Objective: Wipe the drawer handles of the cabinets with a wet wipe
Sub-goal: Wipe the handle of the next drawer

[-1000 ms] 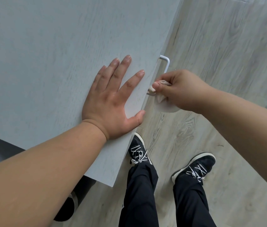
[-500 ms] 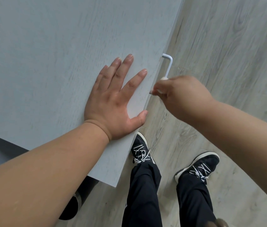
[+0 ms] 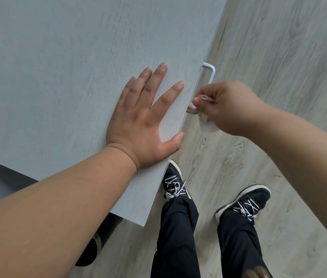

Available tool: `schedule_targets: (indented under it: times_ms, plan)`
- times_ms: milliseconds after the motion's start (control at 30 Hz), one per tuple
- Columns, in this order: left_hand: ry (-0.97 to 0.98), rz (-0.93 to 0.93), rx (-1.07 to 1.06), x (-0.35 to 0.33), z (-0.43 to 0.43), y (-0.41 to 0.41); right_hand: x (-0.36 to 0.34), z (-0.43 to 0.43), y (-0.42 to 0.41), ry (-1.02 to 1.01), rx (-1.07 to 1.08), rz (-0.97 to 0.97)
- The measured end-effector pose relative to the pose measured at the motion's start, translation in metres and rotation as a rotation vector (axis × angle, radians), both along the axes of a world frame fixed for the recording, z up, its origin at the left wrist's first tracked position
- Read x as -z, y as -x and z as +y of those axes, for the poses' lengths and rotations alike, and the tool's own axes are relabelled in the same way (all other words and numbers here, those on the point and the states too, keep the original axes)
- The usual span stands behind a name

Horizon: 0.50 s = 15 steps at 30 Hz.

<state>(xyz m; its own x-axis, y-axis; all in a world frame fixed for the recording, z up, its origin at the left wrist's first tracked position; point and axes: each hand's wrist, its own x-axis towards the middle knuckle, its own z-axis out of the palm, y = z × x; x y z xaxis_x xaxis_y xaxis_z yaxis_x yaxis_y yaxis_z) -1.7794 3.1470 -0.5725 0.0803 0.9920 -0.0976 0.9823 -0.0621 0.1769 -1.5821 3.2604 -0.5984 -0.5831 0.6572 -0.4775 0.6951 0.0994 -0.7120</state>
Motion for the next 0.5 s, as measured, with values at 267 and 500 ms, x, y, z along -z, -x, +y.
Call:
schedule_targets:
  times_ms: [267, 500]
  plan:
    - [-0.008, -0.008, -0.004, 0.000, 0.000, 0.000, 0.007, -0.046, 0.000, -0.486, 0.081, 0.059]
    - [-0.009, -0.005, -0.001, 0.000, -0.001, 0.000, -0.005, -0.008, 0.005, -0.146, 0.246, 0.025]
